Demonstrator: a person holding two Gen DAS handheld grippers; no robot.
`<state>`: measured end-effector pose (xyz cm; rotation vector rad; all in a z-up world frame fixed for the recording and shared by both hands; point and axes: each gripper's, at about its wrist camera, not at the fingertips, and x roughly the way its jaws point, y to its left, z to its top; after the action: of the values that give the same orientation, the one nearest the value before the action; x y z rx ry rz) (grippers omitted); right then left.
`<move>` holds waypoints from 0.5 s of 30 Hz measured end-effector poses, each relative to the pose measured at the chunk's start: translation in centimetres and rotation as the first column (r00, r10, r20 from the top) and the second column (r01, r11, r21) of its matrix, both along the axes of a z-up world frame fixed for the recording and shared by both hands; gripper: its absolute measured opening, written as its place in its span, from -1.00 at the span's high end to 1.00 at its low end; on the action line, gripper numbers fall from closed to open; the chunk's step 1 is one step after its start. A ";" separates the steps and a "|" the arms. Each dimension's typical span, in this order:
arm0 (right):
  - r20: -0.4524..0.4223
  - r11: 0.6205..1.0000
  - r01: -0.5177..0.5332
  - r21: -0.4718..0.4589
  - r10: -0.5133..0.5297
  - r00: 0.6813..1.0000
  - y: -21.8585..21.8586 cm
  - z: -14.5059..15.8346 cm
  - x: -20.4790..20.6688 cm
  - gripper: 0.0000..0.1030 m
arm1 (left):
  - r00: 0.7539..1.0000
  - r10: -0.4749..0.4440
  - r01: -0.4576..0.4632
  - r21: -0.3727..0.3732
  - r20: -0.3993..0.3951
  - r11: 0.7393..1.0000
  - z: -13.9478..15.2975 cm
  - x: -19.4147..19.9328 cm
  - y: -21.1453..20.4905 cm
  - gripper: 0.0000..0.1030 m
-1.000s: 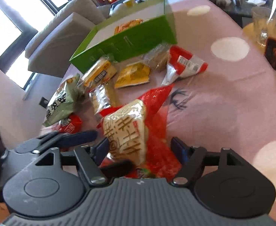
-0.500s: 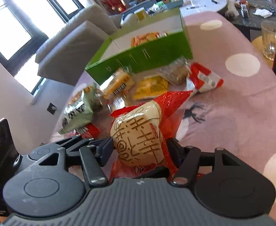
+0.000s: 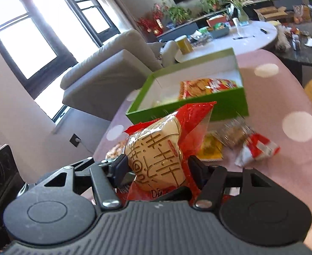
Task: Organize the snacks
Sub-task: 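Carry the red biscuit bag into the green box and release it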
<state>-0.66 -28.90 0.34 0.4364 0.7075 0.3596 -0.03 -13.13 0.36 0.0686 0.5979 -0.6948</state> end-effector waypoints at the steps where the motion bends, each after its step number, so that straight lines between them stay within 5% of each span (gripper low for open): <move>1: 0.002 1.000 -0.005 0.000 0.005 1.000 0.2 0.1 0.3 -0.17 | 1.000 0.008 -0.008 -0.002 0.002 1.000 0.1 0.2 0.2 -0.57; 15: 0.017 0.998 -0.036 0.047 0.035 0.999 1.5 1.1 3.8 -0.17 | 0.998 0.056 -0.056 -0.004 0.043 0.998 1.5 3.9 1.7 -0.55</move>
<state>3.12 -27.41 1.47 0.4657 0.6931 0.4133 3.84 -11.39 1.90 0.0638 0.5553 -0.6386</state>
